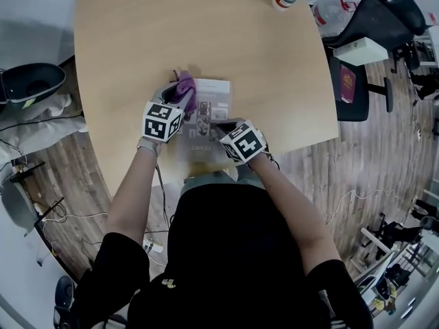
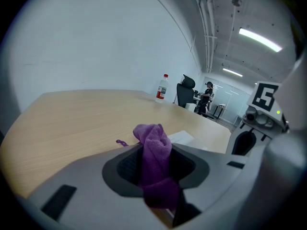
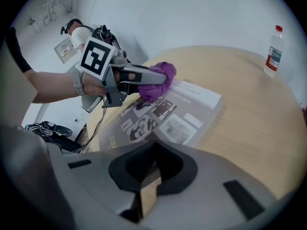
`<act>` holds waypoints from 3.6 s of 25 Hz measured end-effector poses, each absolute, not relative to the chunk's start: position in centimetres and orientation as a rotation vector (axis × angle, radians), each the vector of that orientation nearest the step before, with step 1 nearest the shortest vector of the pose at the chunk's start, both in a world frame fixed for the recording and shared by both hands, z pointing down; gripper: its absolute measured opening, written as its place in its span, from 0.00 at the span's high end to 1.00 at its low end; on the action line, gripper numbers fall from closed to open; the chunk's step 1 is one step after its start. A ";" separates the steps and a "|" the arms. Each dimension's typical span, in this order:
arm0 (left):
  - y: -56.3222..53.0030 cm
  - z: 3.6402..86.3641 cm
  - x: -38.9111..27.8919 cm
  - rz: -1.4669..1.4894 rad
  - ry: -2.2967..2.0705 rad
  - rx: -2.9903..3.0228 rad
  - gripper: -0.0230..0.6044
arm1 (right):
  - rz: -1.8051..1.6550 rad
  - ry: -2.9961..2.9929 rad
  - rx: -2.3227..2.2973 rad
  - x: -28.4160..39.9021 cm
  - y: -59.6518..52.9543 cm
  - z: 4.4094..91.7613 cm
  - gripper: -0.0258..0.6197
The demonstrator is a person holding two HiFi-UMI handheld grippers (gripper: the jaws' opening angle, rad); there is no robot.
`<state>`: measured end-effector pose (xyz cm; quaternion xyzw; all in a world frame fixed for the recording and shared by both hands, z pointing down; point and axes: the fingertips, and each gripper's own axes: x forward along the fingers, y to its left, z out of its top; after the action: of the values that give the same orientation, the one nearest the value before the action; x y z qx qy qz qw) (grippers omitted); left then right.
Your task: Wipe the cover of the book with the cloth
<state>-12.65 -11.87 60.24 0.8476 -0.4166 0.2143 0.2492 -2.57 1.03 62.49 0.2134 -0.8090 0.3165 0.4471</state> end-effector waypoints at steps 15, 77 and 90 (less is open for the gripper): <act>-2.6 60.1 -12.8 0.567 -1.169 2.273 0.72 | 0.771 -2.023 0.497 -2.2 0.8 62.4 0.91; -1.4 60.4 -8.2 0.700 -1.114 2.091 0.73 | 0.616 -2.102 0.180 -2.8 6.1 61.6 0.91; -8.9 60.4 -7.7 0.735 -1.068 2.171 0.73 | 0.723 -2.123 0.306 -2.9 5.8 61.9 0.91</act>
<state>-7.71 -8.93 60.41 0.8186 -0.4026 0.2772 0.3017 -2.91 5.85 61.89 0.1224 -0.8490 0.2891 0.4249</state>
